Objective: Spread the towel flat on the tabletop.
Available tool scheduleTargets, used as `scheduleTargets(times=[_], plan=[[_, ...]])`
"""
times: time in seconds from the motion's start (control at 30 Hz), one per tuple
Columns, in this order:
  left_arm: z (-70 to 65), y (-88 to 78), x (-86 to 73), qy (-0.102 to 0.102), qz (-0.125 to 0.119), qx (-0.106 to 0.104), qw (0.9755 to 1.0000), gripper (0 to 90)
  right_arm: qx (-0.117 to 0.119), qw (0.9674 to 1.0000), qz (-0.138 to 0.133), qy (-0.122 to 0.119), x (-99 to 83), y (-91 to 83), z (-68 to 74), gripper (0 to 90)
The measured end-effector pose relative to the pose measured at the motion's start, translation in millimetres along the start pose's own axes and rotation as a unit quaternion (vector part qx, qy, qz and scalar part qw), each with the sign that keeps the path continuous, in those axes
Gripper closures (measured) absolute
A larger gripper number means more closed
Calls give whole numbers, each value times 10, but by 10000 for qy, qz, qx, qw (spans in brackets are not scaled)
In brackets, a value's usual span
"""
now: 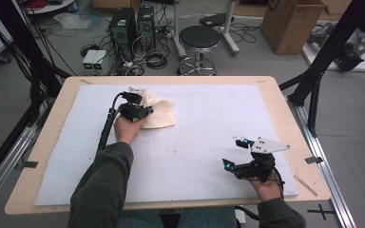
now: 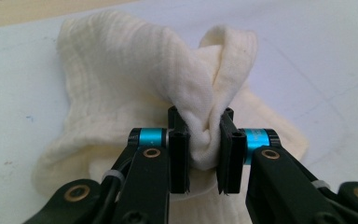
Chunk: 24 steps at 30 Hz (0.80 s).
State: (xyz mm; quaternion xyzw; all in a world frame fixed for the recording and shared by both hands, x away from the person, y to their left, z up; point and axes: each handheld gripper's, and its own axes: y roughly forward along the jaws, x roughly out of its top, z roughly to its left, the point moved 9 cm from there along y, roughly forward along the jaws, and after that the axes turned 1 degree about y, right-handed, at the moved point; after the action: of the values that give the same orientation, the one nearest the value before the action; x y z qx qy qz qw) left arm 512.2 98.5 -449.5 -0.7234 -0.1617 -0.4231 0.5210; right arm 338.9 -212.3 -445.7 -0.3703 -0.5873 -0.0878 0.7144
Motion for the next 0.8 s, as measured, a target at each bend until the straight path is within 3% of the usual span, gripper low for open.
scheduleTargets(times=[0.33,0.47,0.8], plan=[[-271,-310,62,55,-216,-458,9987,775,-18,10000,35,-32,-7,7,21,116],[-399,-419,46,194,-194,-593,9979,774,-19,10000,38,-71,-8,8,24,116],[-786,-731,-19,422,-264,-1001,9937,772,16,9999,64,-81,-13,7,59,118]])
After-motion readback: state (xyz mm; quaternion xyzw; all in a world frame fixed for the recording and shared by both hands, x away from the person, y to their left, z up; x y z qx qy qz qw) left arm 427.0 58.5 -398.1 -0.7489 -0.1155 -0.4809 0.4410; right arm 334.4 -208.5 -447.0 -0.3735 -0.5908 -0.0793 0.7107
